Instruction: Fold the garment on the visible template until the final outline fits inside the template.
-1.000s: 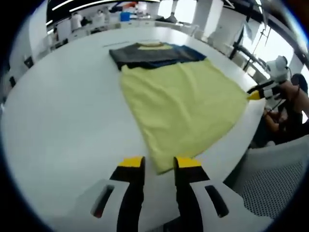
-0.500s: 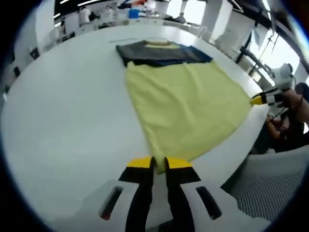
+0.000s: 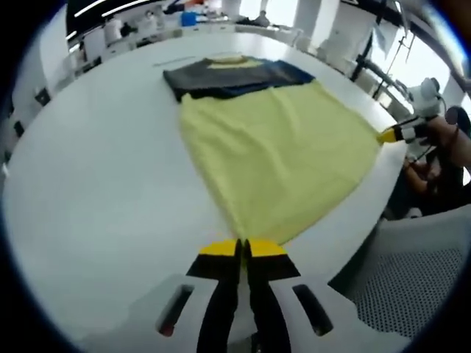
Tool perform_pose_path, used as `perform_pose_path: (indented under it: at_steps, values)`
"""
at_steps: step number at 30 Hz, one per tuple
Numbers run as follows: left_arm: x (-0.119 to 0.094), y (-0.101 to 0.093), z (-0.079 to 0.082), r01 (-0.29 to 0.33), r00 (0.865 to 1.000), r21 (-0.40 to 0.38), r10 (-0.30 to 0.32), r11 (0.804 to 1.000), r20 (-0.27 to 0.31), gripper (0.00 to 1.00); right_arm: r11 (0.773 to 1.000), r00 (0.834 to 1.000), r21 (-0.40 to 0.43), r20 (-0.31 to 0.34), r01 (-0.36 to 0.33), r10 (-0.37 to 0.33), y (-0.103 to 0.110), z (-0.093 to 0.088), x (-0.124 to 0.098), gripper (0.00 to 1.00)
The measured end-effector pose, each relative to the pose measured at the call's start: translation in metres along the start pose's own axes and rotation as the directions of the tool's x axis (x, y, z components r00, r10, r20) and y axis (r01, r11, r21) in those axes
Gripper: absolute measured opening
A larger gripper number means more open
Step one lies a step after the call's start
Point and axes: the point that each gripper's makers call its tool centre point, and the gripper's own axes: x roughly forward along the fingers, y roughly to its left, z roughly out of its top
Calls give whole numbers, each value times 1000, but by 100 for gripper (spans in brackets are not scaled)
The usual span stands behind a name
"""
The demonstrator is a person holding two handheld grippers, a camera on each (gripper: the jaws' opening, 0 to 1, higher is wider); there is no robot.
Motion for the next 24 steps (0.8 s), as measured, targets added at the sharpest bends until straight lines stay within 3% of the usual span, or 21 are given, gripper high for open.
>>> perform_pose_path:
  at_steps: [24]
  values:
    - [-25, -6, -30, 34, 998, -3, -34, 999, -45, 0, 999, 998, -22, -55, -35, 34, 23, -34, -13, 0]
